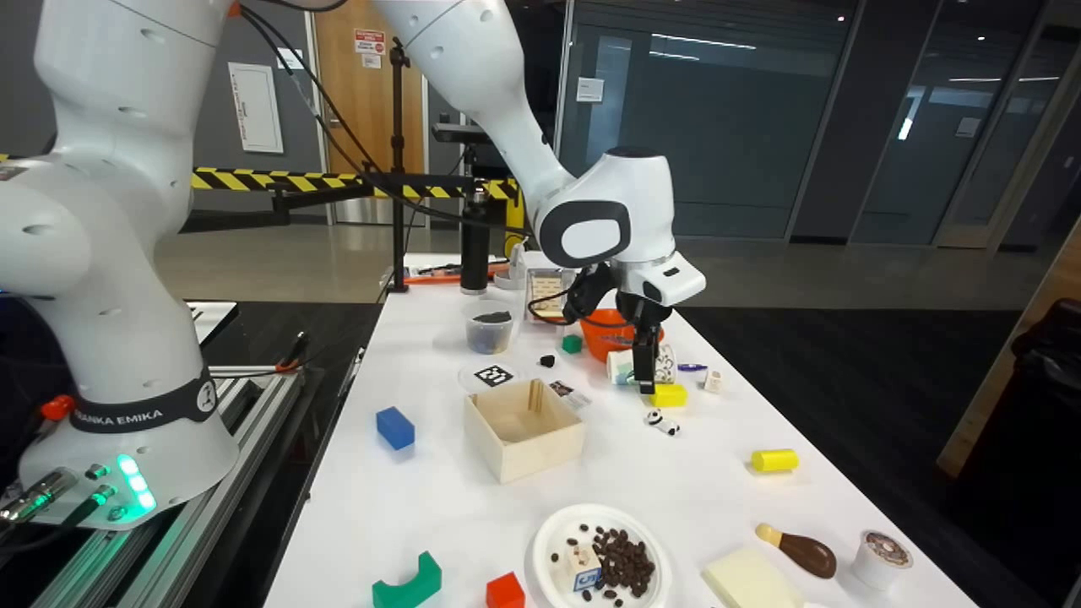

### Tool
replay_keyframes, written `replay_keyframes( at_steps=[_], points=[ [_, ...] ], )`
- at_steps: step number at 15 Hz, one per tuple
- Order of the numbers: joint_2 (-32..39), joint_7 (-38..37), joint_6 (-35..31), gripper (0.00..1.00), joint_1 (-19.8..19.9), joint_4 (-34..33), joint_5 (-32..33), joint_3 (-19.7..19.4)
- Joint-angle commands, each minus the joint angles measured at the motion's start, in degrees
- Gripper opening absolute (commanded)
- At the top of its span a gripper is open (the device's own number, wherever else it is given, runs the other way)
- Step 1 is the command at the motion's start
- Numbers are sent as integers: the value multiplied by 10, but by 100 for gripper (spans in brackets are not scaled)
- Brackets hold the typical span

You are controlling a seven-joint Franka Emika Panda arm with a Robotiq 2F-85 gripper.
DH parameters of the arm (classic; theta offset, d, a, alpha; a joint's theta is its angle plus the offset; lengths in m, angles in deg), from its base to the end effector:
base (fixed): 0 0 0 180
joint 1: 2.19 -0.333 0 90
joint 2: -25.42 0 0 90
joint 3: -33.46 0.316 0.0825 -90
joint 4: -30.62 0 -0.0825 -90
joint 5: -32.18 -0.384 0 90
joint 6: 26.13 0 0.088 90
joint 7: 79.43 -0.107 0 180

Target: Put the brown object and panda in the white container on the left then close the container.

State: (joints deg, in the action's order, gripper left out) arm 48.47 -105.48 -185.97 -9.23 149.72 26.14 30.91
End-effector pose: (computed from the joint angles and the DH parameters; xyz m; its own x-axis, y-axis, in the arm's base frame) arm 0.6150 0.0445 0.2638 0.8556 -0.4527 0.2512 -0.4197 -0.8906 -0.1754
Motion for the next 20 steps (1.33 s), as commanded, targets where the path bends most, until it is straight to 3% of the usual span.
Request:
replay_keyframes(
  at_steps=[1, 4, 15, 20],
  points=[
    [0, 2, 1, 100, -3, -1, -5, -3],
    [0, 0, 1, 100, -3, -1, -5, -3],
    [35, -158, -8, 100, -95, -31, 42, -90],
    [61, -188, 7, 100, -96, -57, 38, -99]
  ],
)
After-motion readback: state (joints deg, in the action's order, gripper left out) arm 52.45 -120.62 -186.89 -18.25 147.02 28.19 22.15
